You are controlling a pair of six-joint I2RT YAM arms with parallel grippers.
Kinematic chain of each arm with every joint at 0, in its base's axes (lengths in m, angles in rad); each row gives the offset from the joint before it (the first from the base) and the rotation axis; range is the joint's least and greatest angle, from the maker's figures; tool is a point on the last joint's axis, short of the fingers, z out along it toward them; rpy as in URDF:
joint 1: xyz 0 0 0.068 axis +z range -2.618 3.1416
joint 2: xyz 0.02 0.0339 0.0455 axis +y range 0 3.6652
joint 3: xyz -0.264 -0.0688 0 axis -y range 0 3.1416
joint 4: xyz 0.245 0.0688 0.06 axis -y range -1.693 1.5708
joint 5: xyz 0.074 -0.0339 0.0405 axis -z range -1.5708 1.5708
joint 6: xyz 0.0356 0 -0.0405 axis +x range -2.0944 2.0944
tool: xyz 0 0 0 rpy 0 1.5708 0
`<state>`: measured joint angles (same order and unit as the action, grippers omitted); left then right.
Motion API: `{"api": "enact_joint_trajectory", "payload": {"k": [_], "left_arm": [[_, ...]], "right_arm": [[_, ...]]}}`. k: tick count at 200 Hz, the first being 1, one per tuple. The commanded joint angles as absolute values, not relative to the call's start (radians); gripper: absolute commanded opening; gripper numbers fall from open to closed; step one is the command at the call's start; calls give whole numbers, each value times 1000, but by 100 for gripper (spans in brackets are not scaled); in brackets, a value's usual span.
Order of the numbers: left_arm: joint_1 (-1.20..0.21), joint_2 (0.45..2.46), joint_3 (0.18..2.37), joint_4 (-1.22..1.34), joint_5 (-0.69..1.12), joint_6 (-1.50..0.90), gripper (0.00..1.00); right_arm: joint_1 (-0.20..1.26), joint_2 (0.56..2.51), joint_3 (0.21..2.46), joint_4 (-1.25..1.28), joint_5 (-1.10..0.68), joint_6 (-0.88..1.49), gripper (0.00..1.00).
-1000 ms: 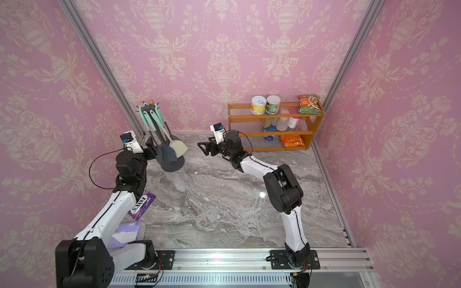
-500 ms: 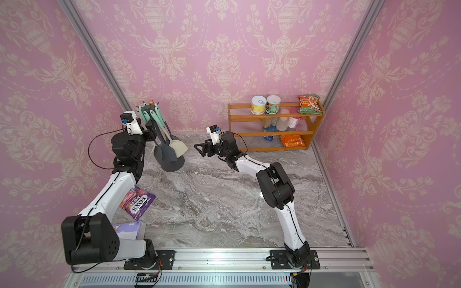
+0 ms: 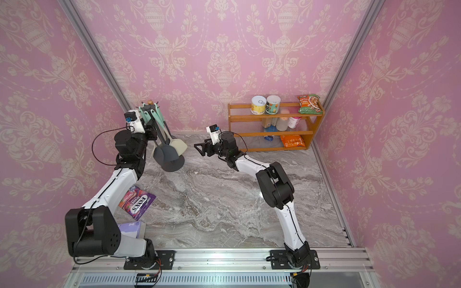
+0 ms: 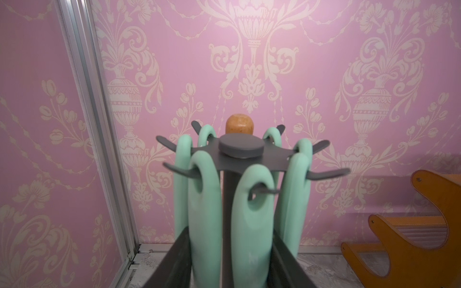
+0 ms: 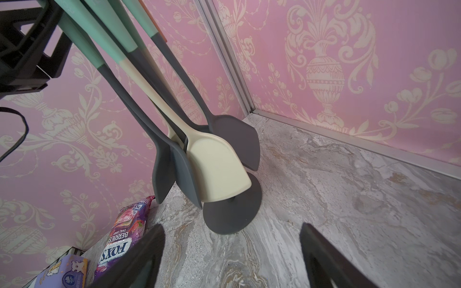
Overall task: Take the spatula off the kitchen utensil rack
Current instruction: Move the rack to the center of the board.
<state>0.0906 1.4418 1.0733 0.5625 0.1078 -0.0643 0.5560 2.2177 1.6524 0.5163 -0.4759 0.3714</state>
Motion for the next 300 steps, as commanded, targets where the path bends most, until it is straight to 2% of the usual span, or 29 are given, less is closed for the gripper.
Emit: {"api": "enact_joint_trajectory", "payload": {"k": [1, 34, 121, 148, 202, 259, 300], "left_arm": [[95, 1462, 1085, 566, 115, -38, 37], [95, 1456, 1078, 574, 112, -32, 28], [95, 1415, 1126, 492, 88, -23, 23], [94, 1396, 1141, 464, 75, -18, 25], [95, 1368, 1143, 438, 68, -15, 26], [95, 1377, 1157, 434, 66, -20, 25], [95, 1382, 1171, 424, 85, -24, 24]], "right_arm": [[547, 2234, 1667, 521, -477, 390, 87], [547, 2233, 1661, 518, -475, 385, 88], [557, 2234, 1701, 464, -481, 359, 87], [576, 2249, 1757, 432, -490, 342, 87], [629, 2354, 2039, 270, -527, 278, 88], [674, 2609, 2531, 91, -553, 257, 89], [716, 2703, 2652, 99, -464, 193, 94]]}}
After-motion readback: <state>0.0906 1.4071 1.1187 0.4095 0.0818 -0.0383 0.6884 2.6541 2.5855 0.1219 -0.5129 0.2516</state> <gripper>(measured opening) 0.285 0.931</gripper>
